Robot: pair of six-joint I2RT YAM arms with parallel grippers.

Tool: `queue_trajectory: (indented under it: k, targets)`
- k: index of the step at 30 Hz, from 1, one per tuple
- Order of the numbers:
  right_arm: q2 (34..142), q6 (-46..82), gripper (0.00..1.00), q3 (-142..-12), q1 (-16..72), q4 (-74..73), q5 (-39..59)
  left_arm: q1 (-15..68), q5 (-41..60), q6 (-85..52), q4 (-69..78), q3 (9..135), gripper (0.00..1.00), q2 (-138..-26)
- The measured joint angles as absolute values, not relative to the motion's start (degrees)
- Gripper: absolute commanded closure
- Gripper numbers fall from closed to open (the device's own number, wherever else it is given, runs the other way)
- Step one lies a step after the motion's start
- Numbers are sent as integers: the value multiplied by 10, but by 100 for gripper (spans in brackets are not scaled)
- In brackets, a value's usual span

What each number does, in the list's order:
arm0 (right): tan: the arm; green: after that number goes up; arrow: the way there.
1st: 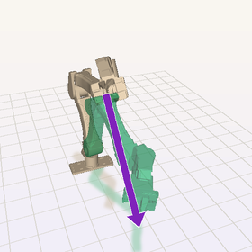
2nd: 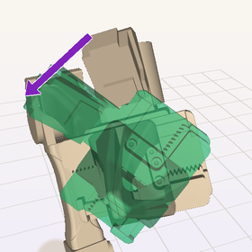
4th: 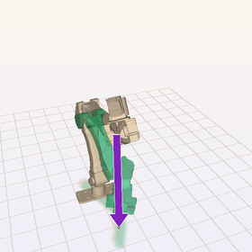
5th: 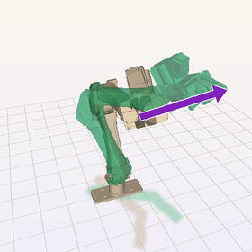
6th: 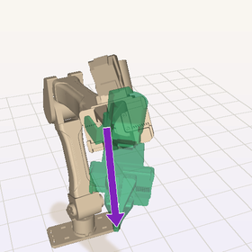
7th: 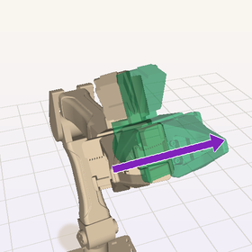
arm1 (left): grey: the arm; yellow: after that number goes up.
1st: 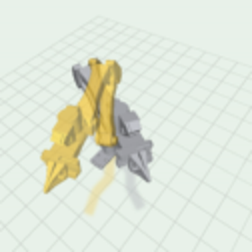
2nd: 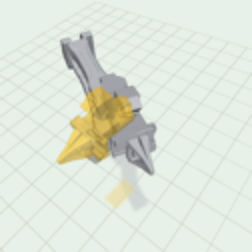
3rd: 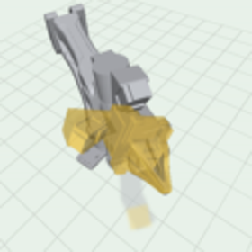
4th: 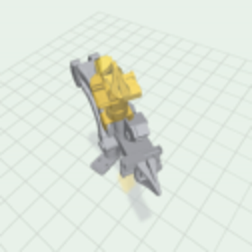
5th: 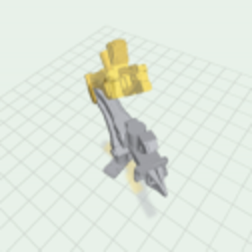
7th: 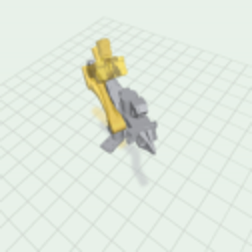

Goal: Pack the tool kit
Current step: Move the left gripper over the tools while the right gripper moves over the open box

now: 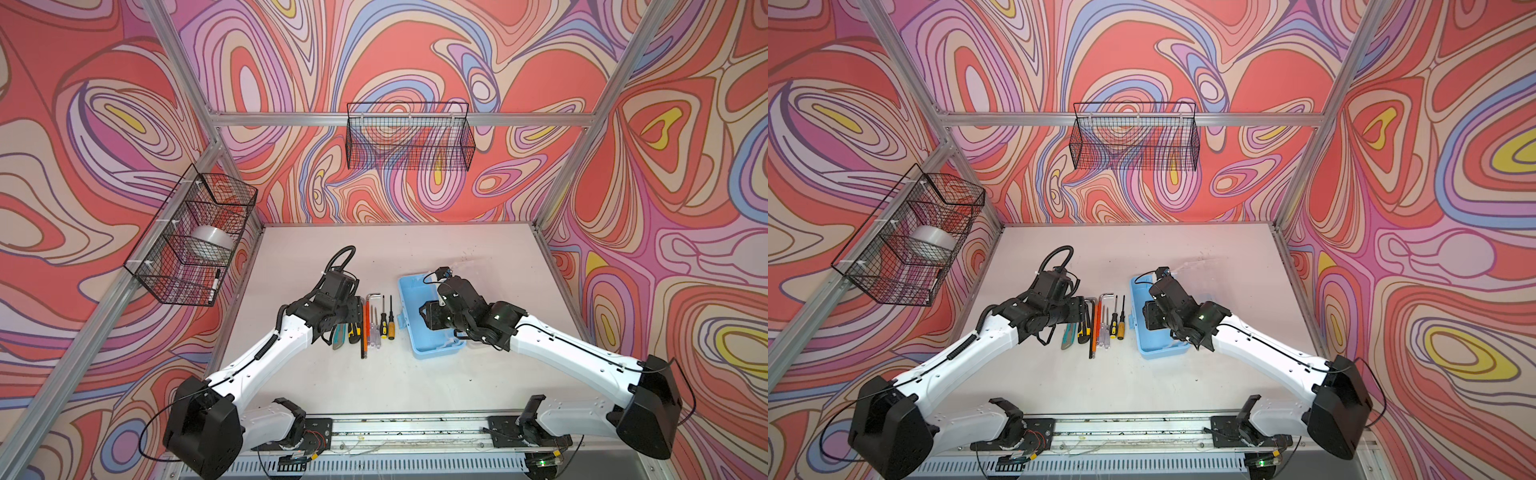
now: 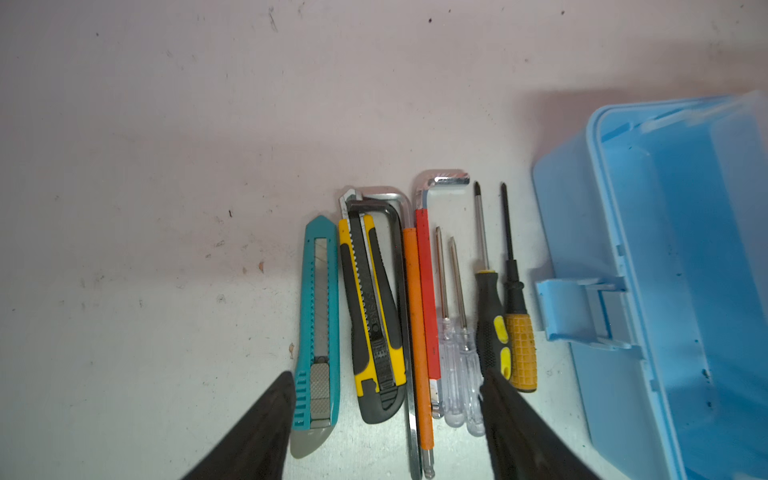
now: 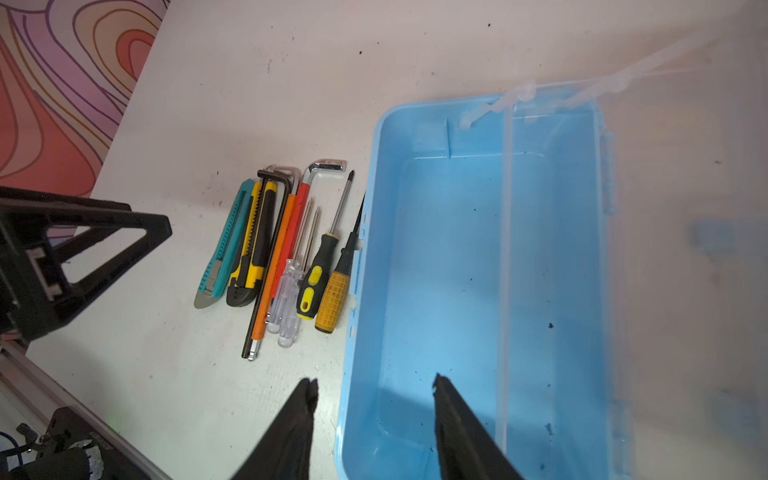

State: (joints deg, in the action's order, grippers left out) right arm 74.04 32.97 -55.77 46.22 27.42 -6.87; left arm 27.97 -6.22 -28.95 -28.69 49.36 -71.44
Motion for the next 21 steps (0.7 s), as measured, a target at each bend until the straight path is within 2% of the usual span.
queue_trajectory:
  k: [3,5,8,11,21]
  targets:
    - [745,341,59,-541,462,259,-70,280,-58,-294,-273,481,47,-738]
    - [747,346,59,-534,462,254,-71,280,-51,-300,-259,477,56,-751]
    - [752,349,59,-532,462,250,-72,280,-40,-305,-237,475,60,-771]
    - [755,352,59,-528,463,241,-76,280,-29,-312,-220,475,72,-792]
    - [778,355,59,-525,463,229,-91,280,-15,-324,-197,491,73,-862]
